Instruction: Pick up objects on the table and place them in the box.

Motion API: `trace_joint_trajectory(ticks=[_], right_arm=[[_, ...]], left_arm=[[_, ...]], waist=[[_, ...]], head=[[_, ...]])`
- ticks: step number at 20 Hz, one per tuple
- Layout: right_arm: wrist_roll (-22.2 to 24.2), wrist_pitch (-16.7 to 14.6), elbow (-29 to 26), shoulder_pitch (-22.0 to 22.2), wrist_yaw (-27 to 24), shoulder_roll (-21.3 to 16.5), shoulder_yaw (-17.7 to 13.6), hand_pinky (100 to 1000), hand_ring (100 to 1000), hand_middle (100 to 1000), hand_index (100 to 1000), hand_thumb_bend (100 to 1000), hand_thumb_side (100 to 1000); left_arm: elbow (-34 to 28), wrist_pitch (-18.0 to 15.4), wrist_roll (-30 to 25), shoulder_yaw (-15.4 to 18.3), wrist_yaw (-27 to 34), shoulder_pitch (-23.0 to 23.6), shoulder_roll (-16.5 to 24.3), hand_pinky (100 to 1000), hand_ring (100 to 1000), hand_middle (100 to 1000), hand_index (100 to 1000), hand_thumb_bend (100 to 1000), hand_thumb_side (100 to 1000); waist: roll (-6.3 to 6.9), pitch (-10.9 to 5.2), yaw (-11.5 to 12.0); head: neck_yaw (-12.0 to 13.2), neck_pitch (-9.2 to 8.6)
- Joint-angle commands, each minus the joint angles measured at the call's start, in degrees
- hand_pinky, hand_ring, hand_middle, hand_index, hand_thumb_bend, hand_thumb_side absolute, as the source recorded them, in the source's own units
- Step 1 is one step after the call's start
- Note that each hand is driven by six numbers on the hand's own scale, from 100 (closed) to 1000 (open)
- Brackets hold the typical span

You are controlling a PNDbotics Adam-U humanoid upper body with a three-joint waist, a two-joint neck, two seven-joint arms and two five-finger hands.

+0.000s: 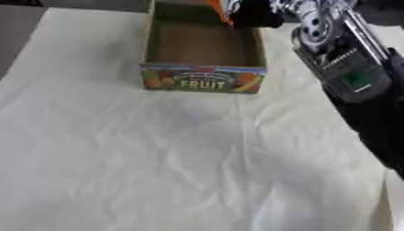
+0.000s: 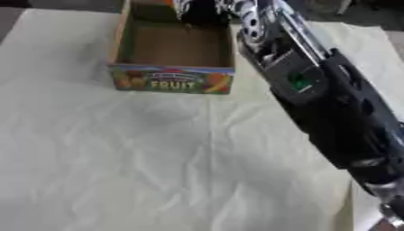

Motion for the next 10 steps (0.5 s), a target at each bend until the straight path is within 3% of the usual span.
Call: trace_joint_trajectory(ticks=[1,8,10], right_arm=[[-4.4,-1.3,5.8,-2.2,1.3,0.4,-0.6,909,927,402,657,100,139],[-11.7,-3.8,16.1,-4.0,4.0,2.1,-0.7,892,909,414,657,100,122],[-12.8,-4.5,18.4,-4.2,5.4,2.7,-0.6,889,909,418,659,100,208]], left_arm=[[-1.3,-0.2,-0.3,-0.3,0.4,-0.7,0.4,318,360,618,786,100,666],[-1.3,-0.3,-0.8,-0.7,0.7,-1.1,0.2,317,359,618,786,100,666],[-1.3,-0.3,-1.0,-0.9,0.8,-1.2,0.2,317,358,618,786,100,666]], waist=[[0.19,-0.87,0.4],[-0.32,-0.08,2.2],[-0.44,0.06,2.5]], head=[[-0.5,-1.84],[-1.8,-3.65],[-2.1,-3.66]])
